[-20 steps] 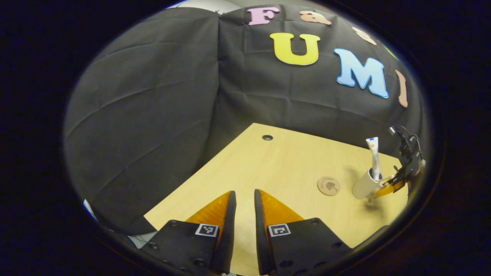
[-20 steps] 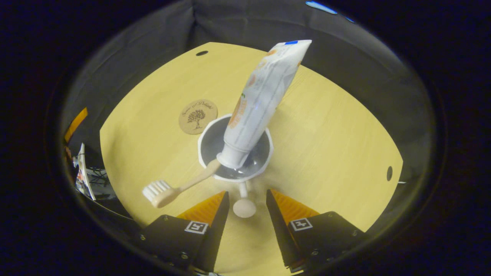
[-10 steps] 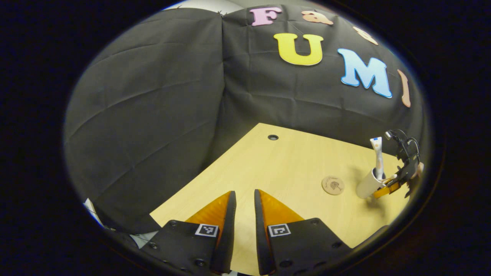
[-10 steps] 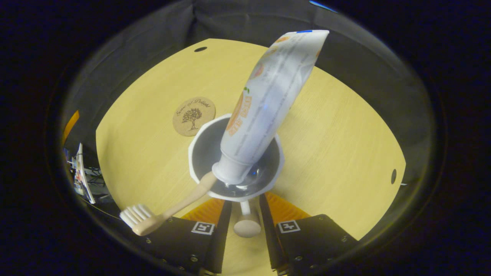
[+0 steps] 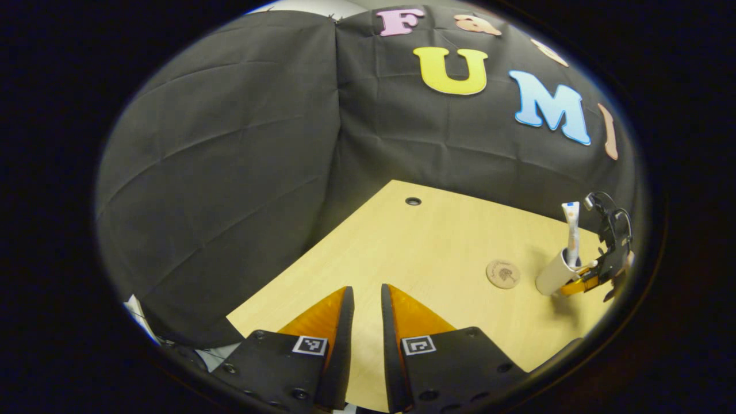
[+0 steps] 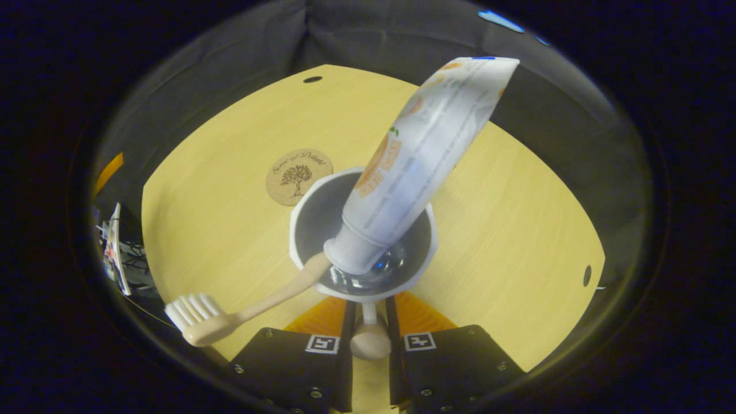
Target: Put the toothbrush and toothpaste on the desktop into the cup, then pick up the cup and place it on the coaster on the desktop.
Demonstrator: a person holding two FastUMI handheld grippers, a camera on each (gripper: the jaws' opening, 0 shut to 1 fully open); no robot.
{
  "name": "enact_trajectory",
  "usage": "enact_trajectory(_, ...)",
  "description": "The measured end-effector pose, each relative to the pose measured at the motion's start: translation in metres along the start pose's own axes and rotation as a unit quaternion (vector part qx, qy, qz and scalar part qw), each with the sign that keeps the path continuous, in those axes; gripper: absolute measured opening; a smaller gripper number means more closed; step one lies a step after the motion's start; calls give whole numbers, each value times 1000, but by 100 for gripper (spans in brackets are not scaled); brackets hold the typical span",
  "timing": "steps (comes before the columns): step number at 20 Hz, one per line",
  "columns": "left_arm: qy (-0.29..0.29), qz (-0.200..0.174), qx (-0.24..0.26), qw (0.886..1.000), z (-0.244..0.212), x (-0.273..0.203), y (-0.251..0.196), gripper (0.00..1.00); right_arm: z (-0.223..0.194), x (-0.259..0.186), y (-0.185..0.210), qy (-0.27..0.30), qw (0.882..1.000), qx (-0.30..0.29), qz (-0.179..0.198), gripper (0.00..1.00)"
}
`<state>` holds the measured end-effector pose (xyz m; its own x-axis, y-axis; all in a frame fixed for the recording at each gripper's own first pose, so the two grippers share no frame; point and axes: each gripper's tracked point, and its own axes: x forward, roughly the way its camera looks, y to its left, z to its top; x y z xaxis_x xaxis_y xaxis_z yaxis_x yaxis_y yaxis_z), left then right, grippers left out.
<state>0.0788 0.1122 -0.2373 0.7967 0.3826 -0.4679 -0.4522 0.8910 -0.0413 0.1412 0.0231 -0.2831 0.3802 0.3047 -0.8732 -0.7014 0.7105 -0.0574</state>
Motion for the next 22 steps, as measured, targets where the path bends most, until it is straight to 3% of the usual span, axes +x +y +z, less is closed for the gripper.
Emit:
enact_trajectory(9, 3, 4, -6, 1000, -3, -1, 1, 34, 7, 4, 8, -7, 1000, 1, -8, 26)
enact_trajectory(10, 4, 5, -7, 1000, -3, -2, 1, 33, 7, 4, 8, -6, 1000, 0, -10, 29)
enact_trajectory(11, 5, 7, -9, 1000, -4, -2, 2, 33, 8, 4, 8, -7, 1000, -1, -11, 26)
enact_trajectory(22, 12, 20, -30, 999, -14, -15, 26, 33, 9, 4, 9, -15, 1000, -10, -9, 26)
